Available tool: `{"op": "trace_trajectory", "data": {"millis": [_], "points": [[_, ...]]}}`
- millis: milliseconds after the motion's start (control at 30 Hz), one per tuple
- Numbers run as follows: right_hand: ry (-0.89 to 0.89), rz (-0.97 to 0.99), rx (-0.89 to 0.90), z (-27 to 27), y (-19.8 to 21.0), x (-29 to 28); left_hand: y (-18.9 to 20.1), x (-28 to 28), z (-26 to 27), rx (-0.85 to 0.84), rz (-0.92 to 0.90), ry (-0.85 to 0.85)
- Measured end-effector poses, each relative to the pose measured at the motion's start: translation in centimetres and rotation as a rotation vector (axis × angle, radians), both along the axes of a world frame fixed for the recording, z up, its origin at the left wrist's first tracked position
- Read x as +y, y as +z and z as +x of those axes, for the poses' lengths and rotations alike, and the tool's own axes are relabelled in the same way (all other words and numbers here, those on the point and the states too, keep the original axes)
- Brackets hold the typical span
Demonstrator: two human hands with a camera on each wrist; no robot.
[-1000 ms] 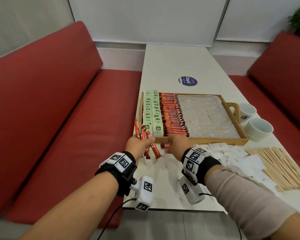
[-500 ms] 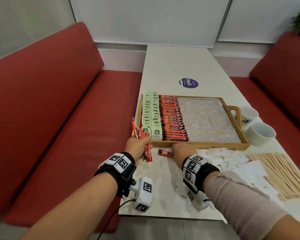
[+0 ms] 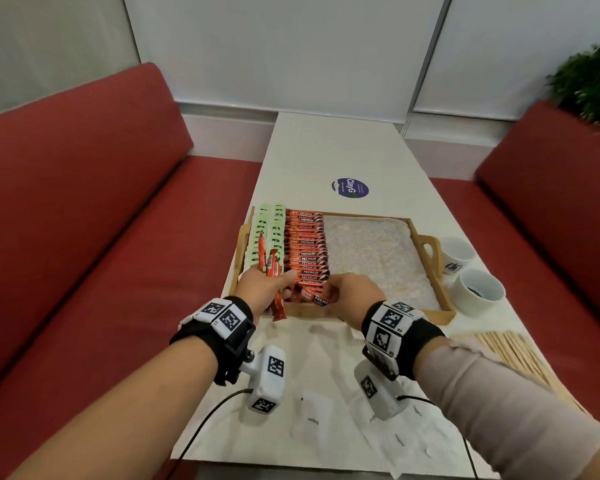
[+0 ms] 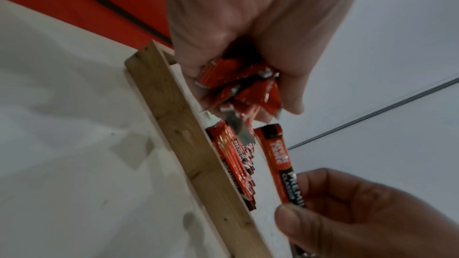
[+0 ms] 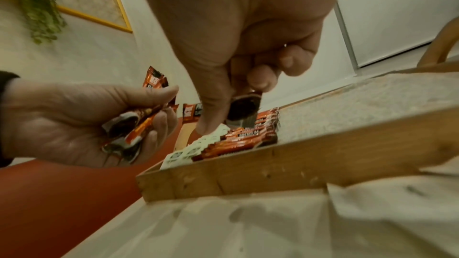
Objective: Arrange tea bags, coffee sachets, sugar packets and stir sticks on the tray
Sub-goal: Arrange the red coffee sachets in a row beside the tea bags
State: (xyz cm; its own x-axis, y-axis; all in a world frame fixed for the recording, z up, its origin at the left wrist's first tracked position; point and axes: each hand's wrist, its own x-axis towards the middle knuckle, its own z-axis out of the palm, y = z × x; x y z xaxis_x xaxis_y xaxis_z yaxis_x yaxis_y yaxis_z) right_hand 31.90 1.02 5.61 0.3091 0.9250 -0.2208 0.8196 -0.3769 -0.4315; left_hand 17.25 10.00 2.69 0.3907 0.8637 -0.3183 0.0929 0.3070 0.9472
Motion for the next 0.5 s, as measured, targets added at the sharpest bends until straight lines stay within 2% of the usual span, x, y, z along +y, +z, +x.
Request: {"op": "trace_trajectory", "data": {"millis": [100,233,500], "points": [[-0.030,0.048,0.087,1.1,0.4,0.2,0.5,-0.3,0.8,0.035,0.055,-0.044],[0.028,0.051,0.138,2.0,0.9,1.0,1.4,0.0,1.5,0.065,0.139,-0.100],[0.002,0.127,0.244,4.2,1.1,3.3,2.0,2.6,3.0,0.016,0.184,-0.011]]}}
